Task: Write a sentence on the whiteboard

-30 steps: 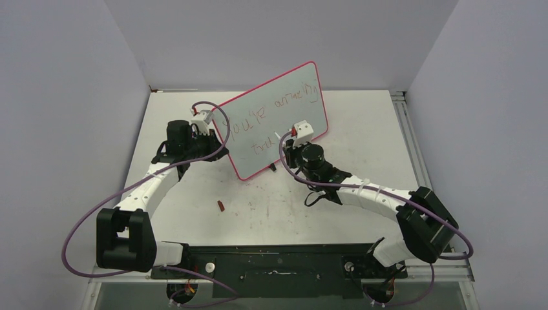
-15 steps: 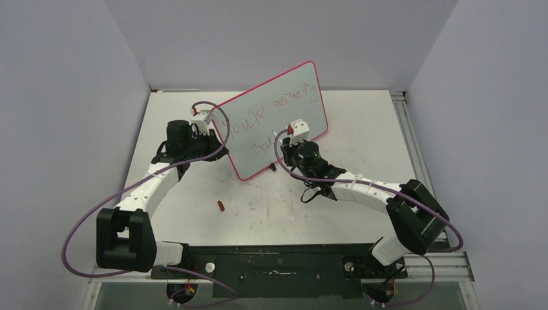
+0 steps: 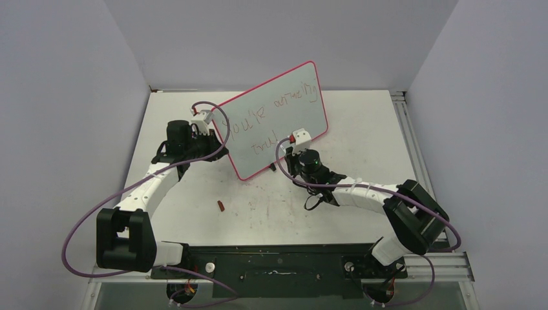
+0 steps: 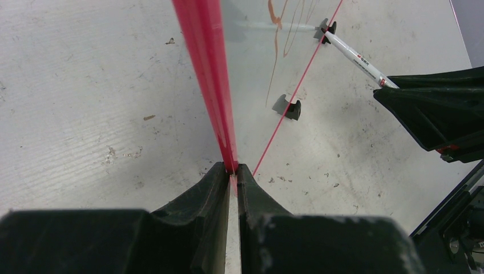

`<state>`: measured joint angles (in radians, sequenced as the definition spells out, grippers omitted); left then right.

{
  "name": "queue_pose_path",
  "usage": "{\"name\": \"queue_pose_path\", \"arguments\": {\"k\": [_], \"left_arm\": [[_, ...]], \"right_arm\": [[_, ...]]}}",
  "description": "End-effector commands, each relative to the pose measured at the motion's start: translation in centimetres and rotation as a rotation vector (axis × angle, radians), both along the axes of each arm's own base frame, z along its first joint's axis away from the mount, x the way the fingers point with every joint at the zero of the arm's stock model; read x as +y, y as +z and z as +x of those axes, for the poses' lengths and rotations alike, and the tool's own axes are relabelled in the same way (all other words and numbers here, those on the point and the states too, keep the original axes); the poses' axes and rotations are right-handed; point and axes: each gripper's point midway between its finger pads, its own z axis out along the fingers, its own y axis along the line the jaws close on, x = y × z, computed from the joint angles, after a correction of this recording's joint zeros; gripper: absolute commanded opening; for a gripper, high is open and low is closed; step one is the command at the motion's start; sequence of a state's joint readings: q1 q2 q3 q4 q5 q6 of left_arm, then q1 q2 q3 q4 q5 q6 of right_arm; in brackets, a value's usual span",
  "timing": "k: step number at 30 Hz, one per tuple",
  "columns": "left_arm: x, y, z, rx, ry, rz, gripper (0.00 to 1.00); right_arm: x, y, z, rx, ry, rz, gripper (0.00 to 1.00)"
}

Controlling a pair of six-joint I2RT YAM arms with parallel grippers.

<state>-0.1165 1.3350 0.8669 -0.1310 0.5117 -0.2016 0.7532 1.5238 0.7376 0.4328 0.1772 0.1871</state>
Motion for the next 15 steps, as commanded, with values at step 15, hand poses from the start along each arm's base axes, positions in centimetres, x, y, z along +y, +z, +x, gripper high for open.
{"name": "queue_pose_path", "arguments": {"k": [15], "left_arm": [[-1.1,3.0,0.4,-0.075,-0.04,-0.023,0.07]], "right_arm": [[-1.0,6.2,-0.1,-0.105,-0.05,0.092,0.05]]}}
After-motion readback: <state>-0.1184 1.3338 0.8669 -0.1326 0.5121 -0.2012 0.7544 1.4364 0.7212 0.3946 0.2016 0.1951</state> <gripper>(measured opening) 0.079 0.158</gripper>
